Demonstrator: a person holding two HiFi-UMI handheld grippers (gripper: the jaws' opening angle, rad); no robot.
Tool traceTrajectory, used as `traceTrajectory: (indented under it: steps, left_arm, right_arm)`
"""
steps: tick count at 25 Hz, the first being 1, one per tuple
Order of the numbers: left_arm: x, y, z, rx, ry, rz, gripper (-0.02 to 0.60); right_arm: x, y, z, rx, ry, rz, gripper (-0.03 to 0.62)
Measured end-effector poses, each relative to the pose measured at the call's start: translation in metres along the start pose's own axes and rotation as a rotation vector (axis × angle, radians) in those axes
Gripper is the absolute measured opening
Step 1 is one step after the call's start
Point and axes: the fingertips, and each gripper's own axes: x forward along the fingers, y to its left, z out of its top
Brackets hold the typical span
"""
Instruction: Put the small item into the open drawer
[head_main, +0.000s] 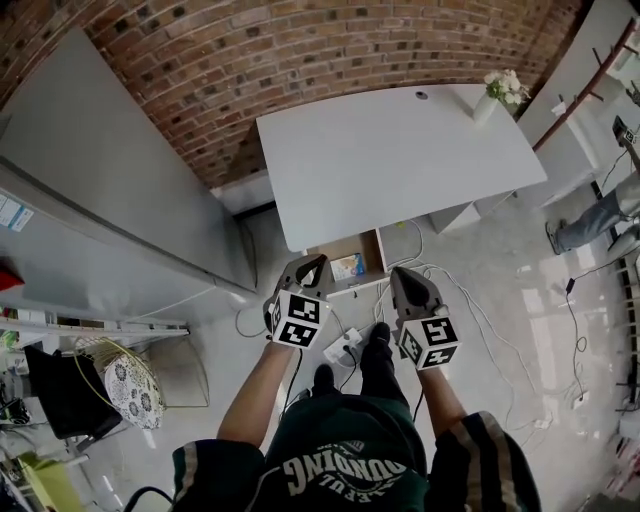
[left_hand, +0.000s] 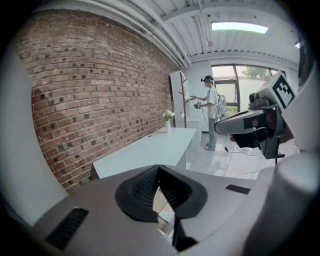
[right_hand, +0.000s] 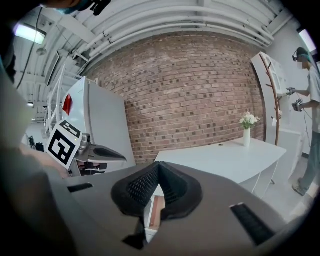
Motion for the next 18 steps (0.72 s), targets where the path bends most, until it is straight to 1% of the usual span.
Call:
traceTrajectory:
  steps: [6,10,18]
  left_arm:
    - [-0.018,0.000,0.011,0.008,-0.051,-0.005,0.014]
    - [-0.025,0.000,0.010,0.017,-0.056,-0.010,0.015]
    - [-0.028,-0.004,0.016,0.030,-0.069,-0.023,0.014]
  right_arm:
    - [-0.006,0.018,0.009,-0.022,-0.022,-0.002,0.023]
    - [-0.008,0.027,0.010,-0.020,-0.033,-0.006,0.023]
    - [-0.013,0.029,0.013,-0.023,-0.034,-0.013,0.023]
